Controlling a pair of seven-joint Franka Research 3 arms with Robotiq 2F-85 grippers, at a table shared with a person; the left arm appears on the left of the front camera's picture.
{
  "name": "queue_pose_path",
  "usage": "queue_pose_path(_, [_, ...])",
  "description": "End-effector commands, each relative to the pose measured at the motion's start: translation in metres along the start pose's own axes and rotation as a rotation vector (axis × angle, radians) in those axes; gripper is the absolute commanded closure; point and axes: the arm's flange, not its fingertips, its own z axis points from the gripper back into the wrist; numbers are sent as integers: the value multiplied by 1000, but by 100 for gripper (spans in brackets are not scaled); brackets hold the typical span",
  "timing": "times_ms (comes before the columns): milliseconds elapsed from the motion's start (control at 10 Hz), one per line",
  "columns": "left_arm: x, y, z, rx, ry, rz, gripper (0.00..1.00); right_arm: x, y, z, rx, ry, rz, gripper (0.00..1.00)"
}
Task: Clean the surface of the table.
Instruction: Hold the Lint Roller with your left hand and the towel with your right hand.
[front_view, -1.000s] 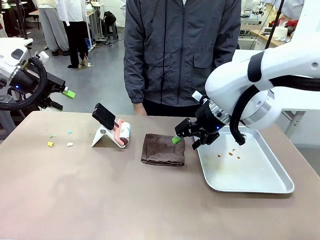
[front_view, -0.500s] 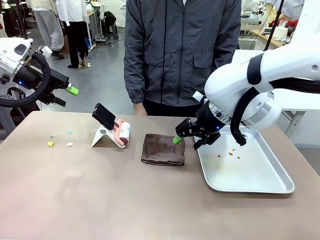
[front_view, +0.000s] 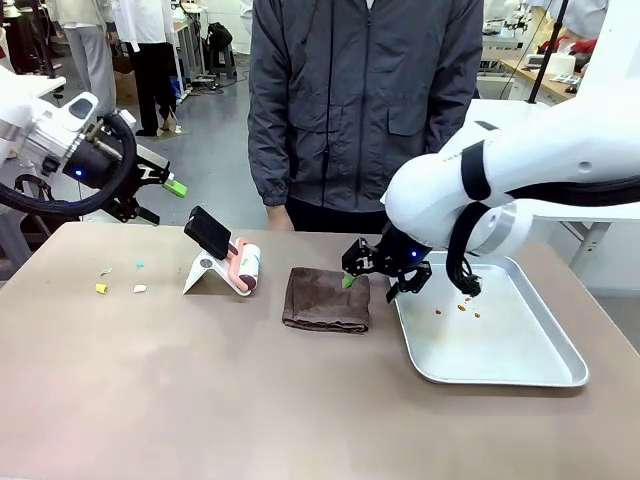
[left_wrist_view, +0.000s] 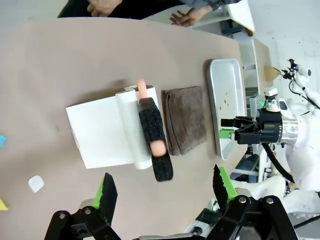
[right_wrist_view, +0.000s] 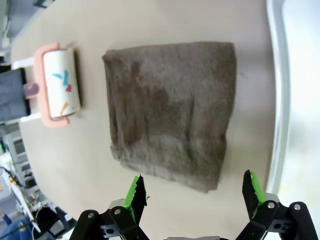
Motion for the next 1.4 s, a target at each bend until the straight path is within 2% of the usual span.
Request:
queue_pose_path(0, [21,3,-11,25,34,32,0,17,20,-8,13,10,-27,0])
queue_pose_path(500, [43,-3,-47,20,99,24,0,38,25,-36,-101,38,-141,0])
queue_pose_path(1300, [37,-14,-63,71,188,22,0,54,27,-54,-193,13,-194,0])
